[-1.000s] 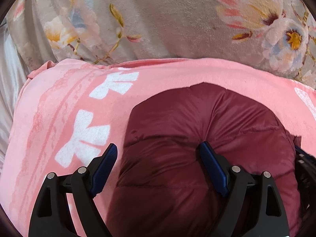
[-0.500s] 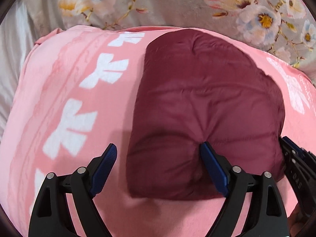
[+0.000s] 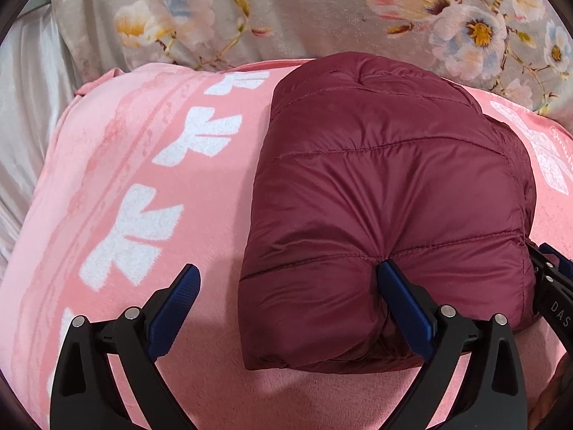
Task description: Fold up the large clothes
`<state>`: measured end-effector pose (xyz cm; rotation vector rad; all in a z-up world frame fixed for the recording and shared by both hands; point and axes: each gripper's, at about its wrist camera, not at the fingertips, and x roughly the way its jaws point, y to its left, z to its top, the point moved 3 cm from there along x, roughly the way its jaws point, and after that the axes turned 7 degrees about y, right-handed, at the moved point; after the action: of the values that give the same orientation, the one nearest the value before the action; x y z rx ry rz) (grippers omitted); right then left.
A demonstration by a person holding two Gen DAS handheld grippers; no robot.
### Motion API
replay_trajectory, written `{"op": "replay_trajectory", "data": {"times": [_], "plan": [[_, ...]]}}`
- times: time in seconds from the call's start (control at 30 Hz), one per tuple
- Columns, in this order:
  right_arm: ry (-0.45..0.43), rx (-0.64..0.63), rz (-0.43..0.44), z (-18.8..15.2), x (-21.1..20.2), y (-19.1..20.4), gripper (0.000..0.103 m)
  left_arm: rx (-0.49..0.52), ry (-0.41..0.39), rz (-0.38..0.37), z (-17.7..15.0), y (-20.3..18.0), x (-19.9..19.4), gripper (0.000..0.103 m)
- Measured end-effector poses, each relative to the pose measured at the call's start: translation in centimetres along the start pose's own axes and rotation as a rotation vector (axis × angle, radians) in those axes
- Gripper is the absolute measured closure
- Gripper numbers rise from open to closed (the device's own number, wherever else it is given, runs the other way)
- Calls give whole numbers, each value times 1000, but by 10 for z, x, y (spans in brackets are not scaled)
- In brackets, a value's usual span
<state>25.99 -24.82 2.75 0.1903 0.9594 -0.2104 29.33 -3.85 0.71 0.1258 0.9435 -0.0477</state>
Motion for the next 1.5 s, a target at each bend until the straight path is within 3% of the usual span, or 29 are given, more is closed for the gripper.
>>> {"op": "replay_trajectory", "data": {"times": [0.23, 0.37, 0.5, 0.63, 0.8, 1.07, 1.3, 1.5], "plan": [[-12, 38, 3, -3, -2, -7, 48, 2, -24, 17, -1, 0, -3, 5], [-70, 80, 5, -17, -24, -20, 42, -16, -43, 10, -7, 4, -11, 5], [-107, 43, 27, -51, -54, -20, 14, -30, -56, 1, -32, 8, -29, 5], [-113, 15, 53, -82, -77, -13, 6, 21, -36, 24, -63, 1, -47, 5], [-121, -37, 8, -109, -98, 2, 5, 63, -58, 53, -99, -5, -73, 5], [-132, -48, 12, -149, -126, 10, 5, 28, -53, 37, -134, 1, -97, 5], [-136, -36, 24, -169, -139, 10, 5, 9, -77, 32, -150, 6, -111, 5], [-126, -59, -25, -168, -136, 16, 5, -6, -60, 46, -150, 9, -108, 6]]}}
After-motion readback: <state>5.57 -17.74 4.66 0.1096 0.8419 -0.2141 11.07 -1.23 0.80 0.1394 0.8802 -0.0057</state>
